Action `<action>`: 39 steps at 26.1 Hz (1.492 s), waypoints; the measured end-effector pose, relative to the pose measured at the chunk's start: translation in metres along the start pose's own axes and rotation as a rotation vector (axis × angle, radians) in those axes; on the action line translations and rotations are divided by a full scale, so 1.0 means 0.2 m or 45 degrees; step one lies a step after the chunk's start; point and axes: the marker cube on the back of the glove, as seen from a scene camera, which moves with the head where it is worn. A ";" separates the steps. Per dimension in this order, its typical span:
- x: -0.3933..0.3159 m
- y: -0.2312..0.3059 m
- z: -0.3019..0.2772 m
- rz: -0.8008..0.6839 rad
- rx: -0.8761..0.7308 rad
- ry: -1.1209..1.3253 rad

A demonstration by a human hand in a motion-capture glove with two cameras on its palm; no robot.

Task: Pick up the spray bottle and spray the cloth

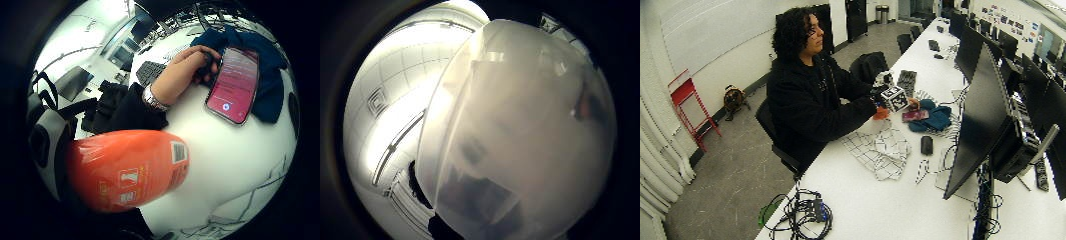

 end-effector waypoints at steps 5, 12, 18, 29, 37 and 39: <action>0.01 0.00 0.01 -0.002 -0.007 -0.012; 0.01 0.01 -0.01 0.054 -0.037 0.039; 0.00 0.09 -0.09 0.168 -0.098 0.221; -0.11 0.60 -0.55 0.463 0.035 0.824; -0.28 1.00 -0.80 0.722 0.098 1.266; -0.32 1.07 -0.82 0.767 0.123 1.366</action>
